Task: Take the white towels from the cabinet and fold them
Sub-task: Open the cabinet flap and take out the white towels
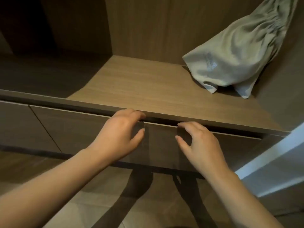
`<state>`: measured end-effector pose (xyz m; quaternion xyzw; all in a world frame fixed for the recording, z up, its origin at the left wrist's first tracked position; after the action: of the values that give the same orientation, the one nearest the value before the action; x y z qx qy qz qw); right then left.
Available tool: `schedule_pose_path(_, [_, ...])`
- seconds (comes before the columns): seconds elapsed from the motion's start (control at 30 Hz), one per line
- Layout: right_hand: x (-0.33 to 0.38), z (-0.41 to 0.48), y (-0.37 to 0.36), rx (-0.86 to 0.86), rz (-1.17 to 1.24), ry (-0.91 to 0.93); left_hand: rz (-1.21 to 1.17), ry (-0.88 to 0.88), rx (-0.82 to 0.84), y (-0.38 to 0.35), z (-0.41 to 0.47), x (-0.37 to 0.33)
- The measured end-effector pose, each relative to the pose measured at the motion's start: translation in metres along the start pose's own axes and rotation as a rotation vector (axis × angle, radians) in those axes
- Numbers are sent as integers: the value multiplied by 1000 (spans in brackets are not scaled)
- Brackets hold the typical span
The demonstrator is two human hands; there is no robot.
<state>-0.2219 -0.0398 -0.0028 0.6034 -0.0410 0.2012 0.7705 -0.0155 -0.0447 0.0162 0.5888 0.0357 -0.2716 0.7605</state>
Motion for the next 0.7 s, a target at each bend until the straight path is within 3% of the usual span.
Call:
schedule_pose_path(0.57, [4, -9, -17, -82, 21, -31, 308, 15, -7, -2, -5, 11])
schedule_pose_path(0.7, [5, -13, -15, -90, 26, -41, 281, -6, -10, 1, -3, 12])
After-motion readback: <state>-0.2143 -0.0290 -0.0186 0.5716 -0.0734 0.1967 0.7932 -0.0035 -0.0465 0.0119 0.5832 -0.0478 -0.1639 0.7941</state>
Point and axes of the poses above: each hand's wrist, its own z-axis towards the middle knuckle, its own y-axis out of the back of the hand, x = y × z, the point moved 5 cm from there along z, towards the middle knuckle, and after that the axes turned 3 degrees about y, right-handed, at the moved point
